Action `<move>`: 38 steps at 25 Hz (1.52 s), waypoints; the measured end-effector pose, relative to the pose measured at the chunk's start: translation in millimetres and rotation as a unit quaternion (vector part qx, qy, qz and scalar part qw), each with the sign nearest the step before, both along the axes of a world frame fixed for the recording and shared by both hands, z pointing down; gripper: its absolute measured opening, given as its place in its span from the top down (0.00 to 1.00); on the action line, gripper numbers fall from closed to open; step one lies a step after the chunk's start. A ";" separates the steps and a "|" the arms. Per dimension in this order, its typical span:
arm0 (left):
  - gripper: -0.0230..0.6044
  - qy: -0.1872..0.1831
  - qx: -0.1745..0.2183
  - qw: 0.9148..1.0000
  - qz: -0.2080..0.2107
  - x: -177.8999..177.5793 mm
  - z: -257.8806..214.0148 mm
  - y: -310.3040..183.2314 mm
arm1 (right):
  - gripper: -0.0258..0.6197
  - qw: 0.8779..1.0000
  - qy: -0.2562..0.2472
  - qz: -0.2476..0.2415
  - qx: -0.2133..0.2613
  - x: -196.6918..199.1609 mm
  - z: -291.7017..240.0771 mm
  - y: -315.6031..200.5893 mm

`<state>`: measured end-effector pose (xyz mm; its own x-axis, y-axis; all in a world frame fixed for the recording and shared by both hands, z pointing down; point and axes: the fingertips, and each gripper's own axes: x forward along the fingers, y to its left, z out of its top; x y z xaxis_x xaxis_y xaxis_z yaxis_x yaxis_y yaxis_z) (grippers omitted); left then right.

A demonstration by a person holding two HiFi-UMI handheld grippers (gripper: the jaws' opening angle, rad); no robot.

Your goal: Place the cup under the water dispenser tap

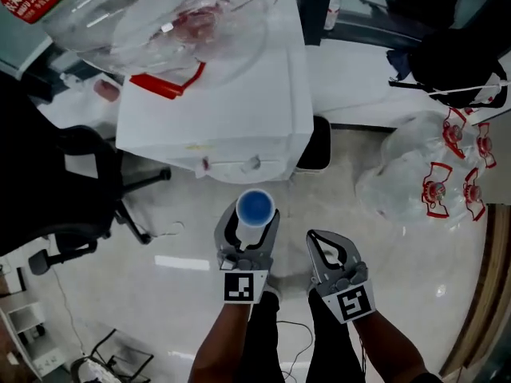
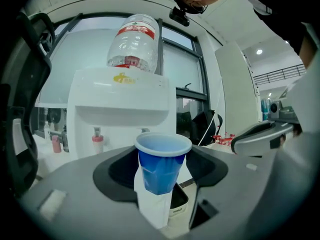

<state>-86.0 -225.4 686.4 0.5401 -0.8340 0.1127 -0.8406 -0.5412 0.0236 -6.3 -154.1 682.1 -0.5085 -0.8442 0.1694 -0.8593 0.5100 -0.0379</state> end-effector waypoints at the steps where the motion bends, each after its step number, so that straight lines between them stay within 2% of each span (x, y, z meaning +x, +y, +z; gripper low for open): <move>1: 0.46 0.000 -0.002 1.000 -0.001 1.9 8.7 -2.9 | 0.96 1.000 -0.002 0.002 0.000 0.7 6.9 -2.6; 11: 0.46 -0.021 0.002 1.000 -0.009 10.2 78.3 -33.5 | 0.96 1.000 -0.001 0.017 0.015 6.2 61.3 -37.2; 15: 0.46 -0.025 -0.011 1.000 -0.015 7.7 98.9 -44.2 | 0.96 1.000 -0.009 0.019 0.019 2.0 71.4 -46.3; 21: 0.46 -0.048 0.006 0.999 -0.015 10.0 115.8 -59.3 | 0.96 1.000 -0.017 0.009 0.005 -7.1 81.6 -43.2; 28: 0.46 -0.032 -0.012 0.999 -0.037 5.0 133.1 -78.4 | 0.96 1.000 -0.013 -0.009 -0.014 -12.5 96.2 -32.4; 34: 0.46 -0.047 -0.025 0.997 -0.053 3.1 152.8 -84.2 | 0.96 1.000 -0.017 -0.012 -0.014 -12.7 96.9 -31.2; 38: 0.45 -0.045 -0.033 0.996 -0.069 -1.3 159.4 -86.9 | 0.96 1.000 -0.017 -0.013 -0.018 -9.3 99.7 -27.7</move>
<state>-87.4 -312.3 845.8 0.4071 -0.8883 0.2125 -0.9068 -0.4210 -0.0228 -15.6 -181.8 781.9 -0.5366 -0.8240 0.1816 -0.8434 0.5303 -0.0860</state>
